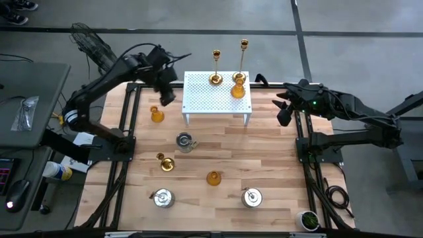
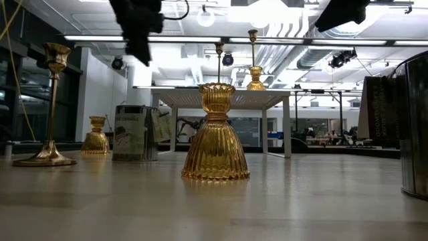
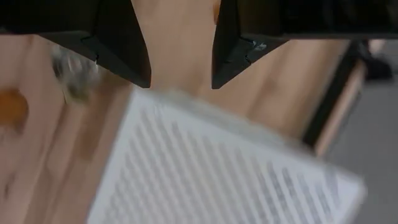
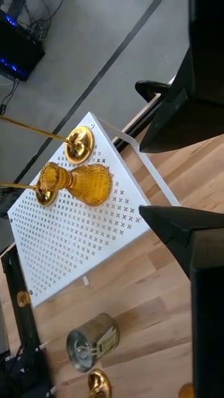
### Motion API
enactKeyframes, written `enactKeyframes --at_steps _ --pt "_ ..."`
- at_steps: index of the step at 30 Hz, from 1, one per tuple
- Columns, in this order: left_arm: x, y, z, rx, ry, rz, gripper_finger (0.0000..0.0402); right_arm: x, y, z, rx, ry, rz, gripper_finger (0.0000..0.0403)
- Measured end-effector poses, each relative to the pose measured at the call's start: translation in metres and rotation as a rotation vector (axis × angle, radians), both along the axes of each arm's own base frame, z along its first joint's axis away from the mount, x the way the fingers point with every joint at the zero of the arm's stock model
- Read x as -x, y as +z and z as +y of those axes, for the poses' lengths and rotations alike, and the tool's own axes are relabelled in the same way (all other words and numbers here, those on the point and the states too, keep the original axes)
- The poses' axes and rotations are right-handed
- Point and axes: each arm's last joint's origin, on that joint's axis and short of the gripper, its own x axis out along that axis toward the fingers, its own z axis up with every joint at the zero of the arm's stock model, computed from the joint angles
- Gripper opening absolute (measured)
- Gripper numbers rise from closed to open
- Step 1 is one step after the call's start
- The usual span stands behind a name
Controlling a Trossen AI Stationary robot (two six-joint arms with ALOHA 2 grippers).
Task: Pick & Place candle stick holders
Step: Put the gold candle holder on the shelf aligned with the other gold candle holder
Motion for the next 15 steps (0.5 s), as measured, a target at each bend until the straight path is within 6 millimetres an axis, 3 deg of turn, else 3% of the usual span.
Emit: enactKeyframes --at_steps 10,15 --pt "0.04 0.009 -0.048 0.156 0.091 0.22 0.0165 0.003 -0.004 0.001 0.034 0.039 0.087 0.014" --pt "0.051 0.002 -0.078 0.168 0.106 0.231 0.0165 0.003 -0.005 0.002 0.015 0.07 0.093 0.014"
